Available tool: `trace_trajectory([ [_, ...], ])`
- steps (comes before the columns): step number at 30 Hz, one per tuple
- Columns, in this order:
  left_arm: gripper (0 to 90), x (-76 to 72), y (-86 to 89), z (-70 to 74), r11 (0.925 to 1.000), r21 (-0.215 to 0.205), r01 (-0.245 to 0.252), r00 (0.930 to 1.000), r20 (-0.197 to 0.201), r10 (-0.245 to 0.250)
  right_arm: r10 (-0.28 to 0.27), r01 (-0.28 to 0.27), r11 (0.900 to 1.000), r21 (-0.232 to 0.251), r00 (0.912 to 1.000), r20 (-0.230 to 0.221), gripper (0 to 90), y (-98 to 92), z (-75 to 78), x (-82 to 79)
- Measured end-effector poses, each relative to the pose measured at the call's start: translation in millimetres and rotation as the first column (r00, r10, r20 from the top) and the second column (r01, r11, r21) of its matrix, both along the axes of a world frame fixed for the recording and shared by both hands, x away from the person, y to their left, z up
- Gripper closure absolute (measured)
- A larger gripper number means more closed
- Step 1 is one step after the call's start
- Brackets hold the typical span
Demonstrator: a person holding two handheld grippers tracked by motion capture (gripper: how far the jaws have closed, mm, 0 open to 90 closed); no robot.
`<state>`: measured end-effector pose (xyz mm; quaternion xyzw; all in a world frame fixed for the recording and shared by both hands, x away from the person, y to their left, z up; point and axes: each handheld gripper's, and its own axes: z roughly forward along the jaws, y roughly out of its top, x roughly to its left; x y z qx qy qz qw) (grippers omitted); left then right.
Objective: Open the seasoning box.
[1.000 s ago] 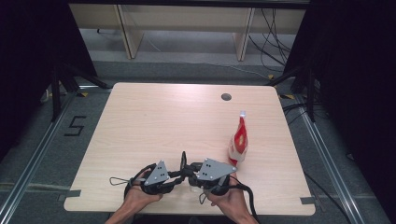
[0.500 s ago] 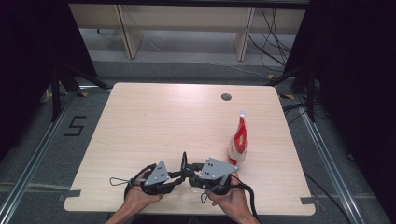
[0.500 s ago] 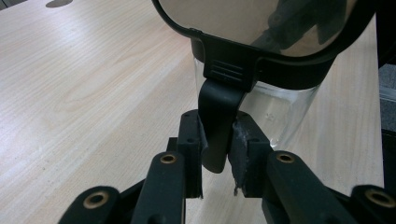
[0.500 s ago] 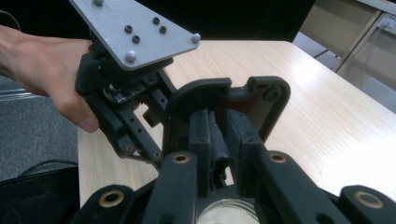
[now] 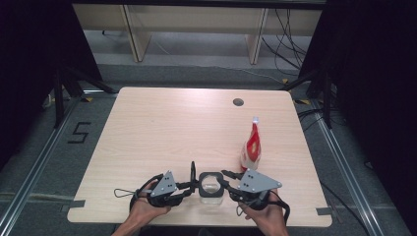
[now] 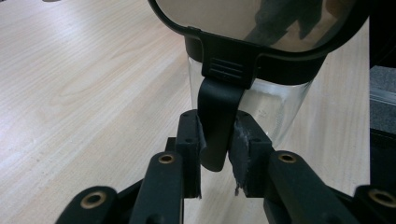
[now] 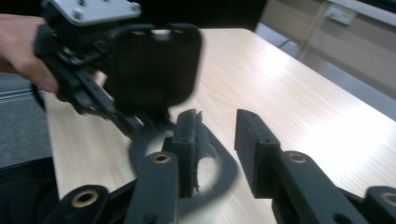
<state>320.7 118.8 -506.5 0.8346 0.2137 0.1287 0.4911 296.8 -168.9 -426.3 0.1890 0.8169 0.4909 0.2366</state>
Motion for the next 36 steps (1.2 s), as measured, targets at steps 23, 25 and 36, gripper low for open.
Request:
trace_trajectory([
  [23,29.7,-16.6,21.2,0.9,0.99,0.018,-0.14,0.9798,-0.142,0.141,-0.329,0.341,0.938,0.063,0.9332,-0.144,34.5,-81.0,-24.4,-4.3],
  [25,28.0,-18.6,21.9,1.0,0.988,0.012,-0.154,0.9768,-0.149,0.154,-0.347,0.361,0.93,0.068,0.9246,-0.157,32.3,-82.7,-27.5,-0.8],
  [36,21.1,-23.5,28.4,4.0,0.9769,0.011,-0.213,0.9622,-0.171,0.212,-0.405,0.422,0.903,0.082,0.8981,-0.172,26.1,-88.4,-39.9,19.9],
])
